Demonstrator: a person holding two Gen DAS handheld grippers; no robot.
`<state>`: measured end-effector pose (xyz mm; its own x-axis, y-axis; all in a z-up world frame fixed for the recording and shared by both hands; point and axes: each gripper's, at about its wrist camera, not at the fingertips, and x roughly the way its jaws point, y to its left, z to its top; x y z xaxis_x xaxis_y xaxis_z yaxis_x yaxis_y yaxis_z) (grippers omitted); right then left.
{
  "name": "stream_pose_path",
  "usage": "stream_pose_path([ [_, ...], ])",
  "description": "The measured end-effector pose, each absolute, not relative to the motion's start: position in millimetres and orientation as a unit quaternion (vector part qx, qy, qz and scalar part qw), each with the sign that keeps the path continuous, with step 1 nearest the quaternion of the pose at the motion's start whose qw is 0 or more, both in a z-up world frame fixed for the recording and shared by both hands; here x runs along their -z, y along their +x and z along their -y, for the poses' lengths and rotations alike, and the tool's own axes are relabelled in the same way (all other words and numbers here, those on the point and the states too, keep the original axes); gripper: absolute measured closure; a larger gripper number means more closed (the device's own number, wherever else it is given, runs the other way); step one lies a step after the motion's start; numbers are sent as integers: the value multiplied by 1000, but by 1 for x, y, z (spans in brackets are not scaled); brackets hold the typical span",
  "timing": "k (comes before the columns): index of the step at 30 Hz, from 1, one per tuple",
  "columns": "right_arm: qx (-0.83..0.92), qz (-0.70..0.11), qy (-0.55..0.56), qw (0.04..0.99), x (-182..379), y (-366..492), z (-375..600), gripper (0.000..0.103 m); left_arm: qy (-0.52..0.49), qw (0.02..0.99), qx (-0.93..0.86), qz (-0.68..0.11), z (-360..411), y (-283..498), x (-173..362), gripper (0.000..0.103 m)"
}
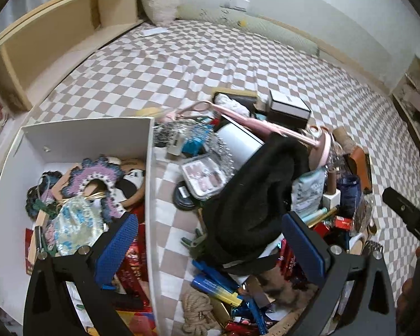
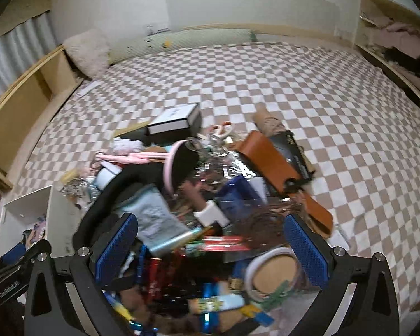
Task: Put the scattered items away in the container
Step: 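Move the left tool back from the box over the pile, then lower the right tool toward the clear bag of brown cord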
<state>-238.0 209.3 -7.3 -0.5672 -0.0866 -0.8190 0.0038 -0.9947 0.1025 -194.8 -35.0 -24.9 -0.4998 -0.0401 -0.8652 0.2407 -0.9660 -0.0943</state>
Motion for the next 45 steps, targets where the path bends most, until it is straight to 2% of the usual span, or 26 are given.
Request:
stream_pose_path([
  [11,860,87,501,43,32,-249,-236,0,522,76,846,-79,9,-216,45,0],
  [14,855,77,511,51,41,-251,-233,0,530,69,840,-96,5,-220,50,0],
  [17,848,70,522,62,50,-252,-229,12,534,63,838,-93,-2,-224,53,0],
  [21,840,69,535,54,60,-257,-229,17,541,58,835,-81,-12,-228,58,0],
  [34,827,-9,562,22,99,-283,-224,18,551,41,830,-75,-27,-241,70,0],
  [35,826,-12,562,21,100,-284,-225,21,551,40,830,-75,-28,-242,70,0],
  [37,825,-13,565,15,101,-285,-230,43,552,38,830,-77,-29,-245,72,0],
  [38,825,-10,566,12,101,-286,-233,49,552,38,829,-78,-29,-246,73,0],
  [40,823,9,567,16,99,-287,-241,53,553,38,829,-79,-29,-249,74,0],
  [45,822,50,567,30,91,-286,-258,74,551,38,830,-84,-32,-254,75,0],
])
